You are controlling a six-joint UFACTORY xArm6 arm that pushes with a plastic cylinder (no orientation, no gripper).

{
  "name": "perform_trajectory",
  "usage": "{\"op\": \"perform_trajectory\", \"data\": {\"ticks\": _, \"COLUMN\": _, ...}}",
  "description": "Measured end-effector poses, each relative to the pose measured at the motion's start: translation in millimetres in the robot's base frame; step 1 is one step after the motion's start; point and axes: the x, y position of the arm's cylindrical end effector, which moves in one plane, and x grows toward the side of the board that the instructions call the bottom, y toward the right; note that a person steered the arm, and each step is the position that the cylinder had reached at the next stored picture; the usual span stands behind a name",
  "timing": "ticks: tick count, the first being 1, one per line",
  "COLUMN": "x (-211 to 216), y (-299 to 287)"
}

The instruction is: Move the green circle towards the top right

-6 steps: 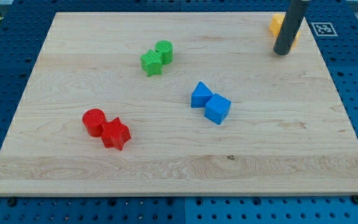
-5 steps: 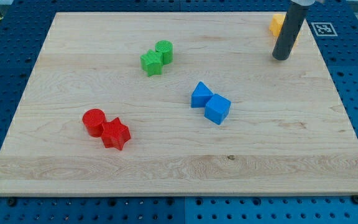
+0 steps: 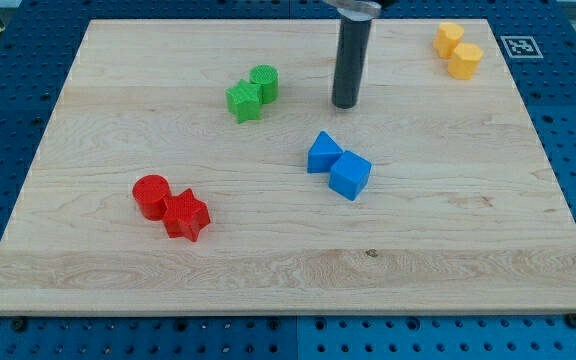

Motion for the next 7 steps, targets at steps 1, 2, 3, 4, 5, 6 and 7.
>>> {"op": "perform_trajectory", "data": {"ticks": 1, "x": 0.0, "y": -2.2}}
{"op": "perform_trajectory", "data": {"ticks": 2, "x": 0.0, "y": -4.9}}
{"op": "perform_trajectory", "data": {"ticks": 3, "x": -5.9, "y": -25.4}}
{"op": "perform_trajectory", "data": {"ticks": 4, "x": -12.3, "y": -31.6}}
{"op": "perform_trajectory", "data": {"ticks": 5, "x": -29.4, "y": -31.8}}
{"op": "perform_trajectory", "data": {"ticks": 6, "x": -38.9, "y": -31.8}}
{"op": "perform_trajectory", "data": {"ticks": 7, "x": -40.3, "y": -31.8}}
